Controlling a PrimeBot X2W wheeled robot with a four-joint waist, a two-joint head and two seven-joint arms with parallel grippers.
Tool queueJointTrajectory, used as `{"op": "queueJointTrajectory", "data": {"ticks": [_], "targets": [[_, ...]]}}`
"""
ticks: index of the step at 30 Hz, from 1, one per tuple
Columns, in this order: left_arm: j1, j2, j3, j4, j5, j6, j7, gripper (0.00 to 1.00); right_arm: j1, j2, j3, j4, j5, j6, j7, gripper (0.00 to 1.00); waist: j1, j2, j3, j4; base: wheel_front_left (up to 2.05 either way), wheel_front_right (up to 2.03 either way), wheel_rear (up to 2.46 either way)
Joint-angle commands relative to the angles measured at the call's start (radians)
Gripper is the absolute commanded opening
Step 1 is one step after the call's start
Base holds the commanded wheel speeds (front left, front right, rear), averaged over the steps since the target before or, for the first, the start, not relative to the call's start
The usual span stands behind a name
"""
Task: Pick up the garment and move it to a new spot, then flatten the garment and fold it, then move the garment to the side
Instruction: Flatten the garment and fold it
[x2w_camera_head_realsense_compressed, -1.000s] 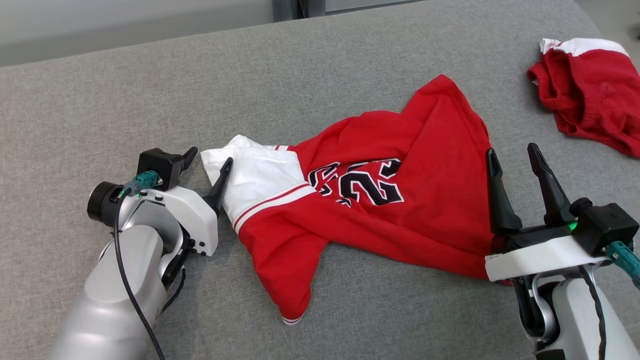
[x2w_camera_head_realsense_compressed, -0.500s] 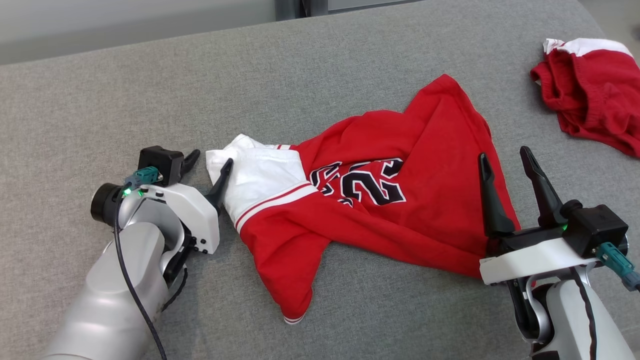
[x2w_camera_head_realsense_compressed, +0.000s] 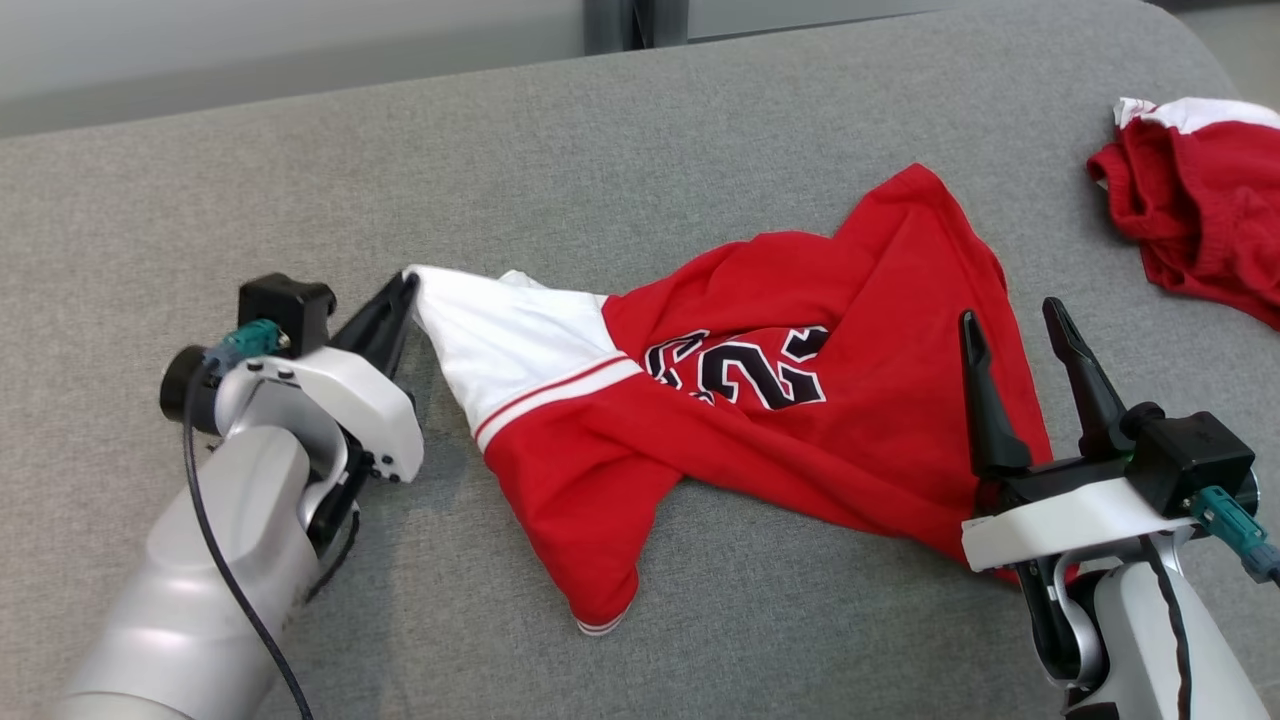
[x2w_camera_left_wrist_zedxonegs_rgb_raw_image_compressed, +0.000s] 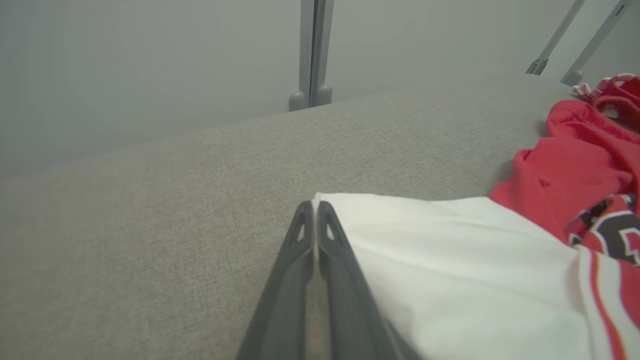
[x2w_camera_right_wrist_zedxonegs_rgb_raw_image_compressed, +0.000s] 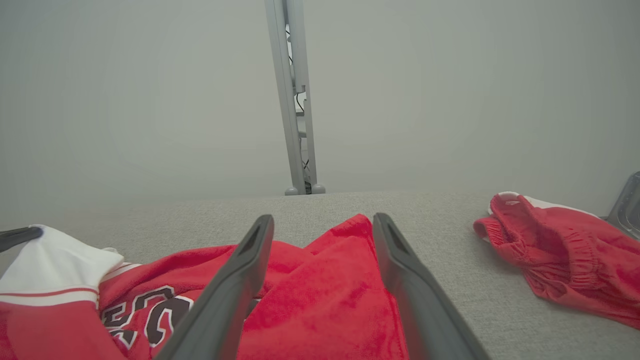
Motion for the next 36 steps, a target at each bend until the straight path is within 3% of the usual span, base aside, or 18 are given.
{"op": "queueJointTrajectory", "data": {"ticks": [1, 4, 11, 18, 22, 27, 36], "targets": [[-0.031, 0.016, 0.014, -0.012, 0.007, 0.001, -0.014, 0.00, 0.001, -0.004, -0.005, 0.005, 0.000, 0.000, -0.005, 1.00, 0.0000, 0.0000, -0.012, 0.010, 0.00, 0.00, 0.00], [-0.049, 0.035, 0.036, -0.048, 0.027, 0.017, -0.020, 0.00, -0.001, -0.003, -0.003, 0.009, 0.004, 0.000, -0.005, 1.00, 0.0000, 0.0000, -0.028, 0.016, 0.00, 0.00, 0.00], [-0.074, 0.095, 0.150, -0.286, 0.123, 0.072, -0.021, 0.00, -0.011, -0.003, -0.001, 0.020, 0.016, 0.000, -0.005, 1.00, 0.0000, 0.0000, -0.065, 0.007, 0.00, 0.00, 0.00], [-0.008, 0.114, 0.182, -0.407, 0.180, 0.065, -0.021, 0.00, 0.040, -0.002, -0.037, 0.084, 0.115, 0.000, -0.004, 1.00, 0.0000, 0.0000, -0.084, 0.005, 0.00, 0.00, 0.00], [0.024, 0.119, 0.184, -0.432, 0.188, 0.064, -0.021, 0.00, 0.077, -0.003, 0.010, 0.080, 0.156, 0.000, -0.004, 1.00, 0.0000, 0.0000, -0.081, 0.003, 0.00, 0.00, 0.00], [0.072, 0.126, 0.196, -0.452, 0.184, 0.068, -0.022, 0.00, 0.147, -0.029, 0.140, 0.079, 0.060, 0.000, -0.004, 1.00, 0.0000, 0.0000, -0.077, -0.001, 0.00, 0.00, 0.00], [0.091, 0.111, 0.197, -0.440, 0.186, 0.063, -0.022, 0.00, 0.165, -0.165, 0.365, 0.091, -0.065, 0.000, 0.031, 1.00, 0.0000, 0.0000, -0.089, -0.001, 0.00, 0.00, 0.00]]}}
